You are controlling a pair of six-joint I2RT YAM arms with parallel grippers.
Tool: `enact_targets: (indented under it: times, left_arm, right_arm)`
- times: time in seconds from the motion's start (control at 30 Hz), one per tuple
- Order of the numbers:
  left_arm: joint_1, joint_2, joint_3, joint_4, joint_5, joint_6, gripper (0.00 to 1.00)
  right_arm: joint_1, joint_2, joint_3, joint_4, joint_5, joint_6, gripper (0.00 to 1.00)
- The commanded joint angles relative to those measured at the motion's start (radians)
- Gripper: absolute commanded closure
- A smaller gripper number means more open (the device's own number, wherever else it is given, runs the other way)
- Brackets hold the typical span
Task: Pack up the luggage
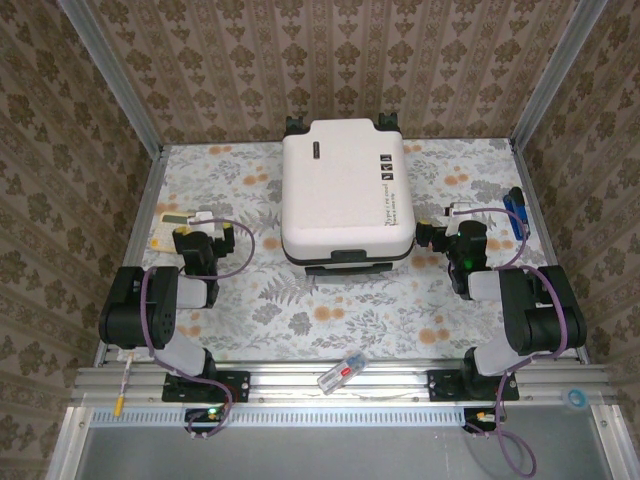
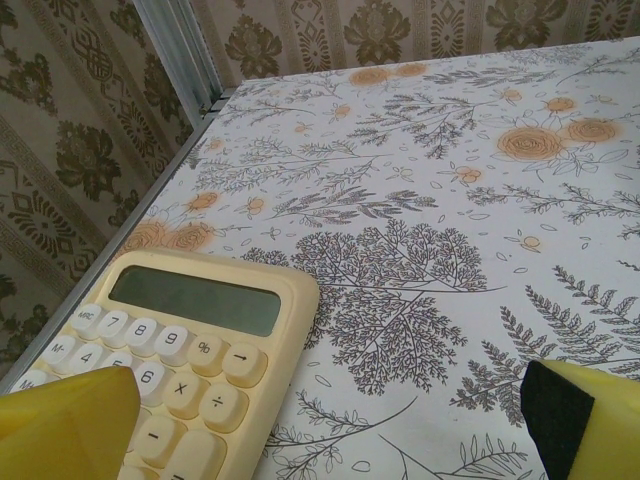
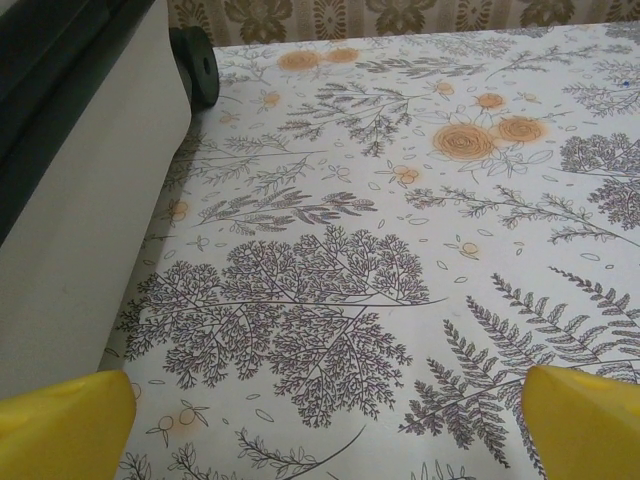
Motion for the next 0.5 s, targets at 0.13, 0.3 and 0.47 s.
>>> enact_targets:
  times: [0.13,0.3,0.47]
  left_arm:
    - [-0.007,-0.005,0.015,-0.006,-0.01,0.011,0.0]
    - [-0.006,-0.006,0.015,-0.005,-0.011,0.011,0.0]
    - [-0.007,-0.004,0.015,-0.006,-0.011,0.012,0.0]
  right_arm:
    - [0.001,0.002,-0.002,0.037,0.026,-0.018,0.0]
    - [0.0,0.005,0.0,0.033,0.024,-0.017,0.0]
    - [0.001,0.002,-0.002,0.034,0.024,-0.019,0.0]
